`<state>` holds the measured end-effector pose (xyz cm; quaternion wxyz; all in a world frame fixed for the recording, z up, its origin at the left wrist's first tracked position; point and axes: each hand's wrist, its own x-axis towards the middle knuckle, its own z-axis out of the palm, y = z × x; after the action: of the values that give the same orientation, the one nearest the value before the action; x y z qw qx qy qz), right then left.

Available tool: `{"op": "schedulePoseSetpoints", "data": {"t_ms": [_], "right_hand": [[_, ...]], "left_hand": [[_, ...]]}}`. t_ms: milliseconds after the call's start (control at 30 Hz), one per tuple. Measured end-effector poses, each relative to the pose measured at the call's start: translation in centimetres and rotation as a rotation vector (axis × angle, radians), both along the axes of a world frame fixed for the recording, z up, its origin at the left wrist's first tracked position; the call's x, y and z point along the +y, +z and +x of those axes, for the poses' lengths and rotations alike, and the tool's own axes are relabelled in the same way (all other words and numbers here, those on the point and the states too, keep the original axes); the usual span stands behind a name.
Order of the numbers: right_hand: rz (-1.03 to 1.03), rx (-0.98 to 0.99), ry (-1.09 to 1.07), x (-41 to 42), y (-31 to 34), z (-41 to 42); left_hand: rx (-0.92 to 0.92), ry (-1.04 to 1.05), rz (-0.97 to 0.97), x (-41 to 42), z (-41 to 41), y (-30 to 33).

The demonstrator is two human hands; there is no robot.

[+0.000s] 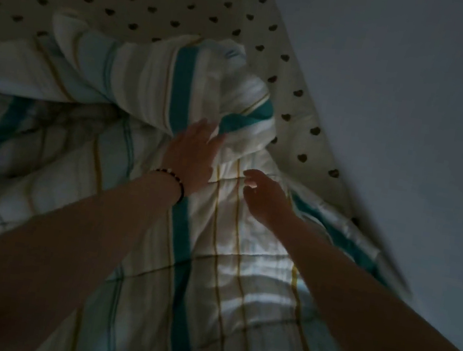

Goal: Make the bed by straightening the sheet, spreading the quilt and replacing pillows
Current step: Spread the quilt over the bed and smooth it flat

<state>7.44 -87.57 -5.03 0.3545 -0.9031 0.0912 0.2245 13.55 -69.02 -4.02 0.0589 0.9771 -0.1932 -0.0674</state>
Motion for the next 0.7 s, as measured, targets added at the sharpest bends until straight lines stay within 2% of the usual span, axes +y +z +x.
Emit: {"op": "schedulePoseSetpoints", "data": {"t_ms": [167, 267, 334, 434, 567, 634, 701], "right_hand": [[-0.050, 0.048, -0.037, -5.4, -4.3, 3.4], [-0.051, 0.045, -0.021, -6.3, -6.4, 5.4], [-0.031, 0.030, -0.028, -6.0, -7.1, 6.7], [0.038, -0.001, -0.115, -4.5, -7.0, 9.0], [0.136, -0.118, -0.292, -1.3, -6.2, 12.5], [0.117, -0.110, -0.325, 0.1, -5.7, 13.8], [0.006, -0.081, -0.293, 1.4, -5.4, 14.6]], "left_hand": [[-0.099, -0.198, 0.499, -3.0, 4.8, -2.4], [-0.082, -0.186, 0.608, -2.9, 7.5, -3.6], [-0.073, -0.157, 0.541, -2.4, 8.3, -3.7], [0.010, -0.072, 0.320, -0.4, 7.4, -3.8], [0.237, 0.117, -0.179, 3.9, 3.0, -3.9], [0.303, 0.123, -0.286, 6.2, 0.1, -3.6], [0.415, 0.123, -0.324, 8.9, -3.3, -3.8]]}}
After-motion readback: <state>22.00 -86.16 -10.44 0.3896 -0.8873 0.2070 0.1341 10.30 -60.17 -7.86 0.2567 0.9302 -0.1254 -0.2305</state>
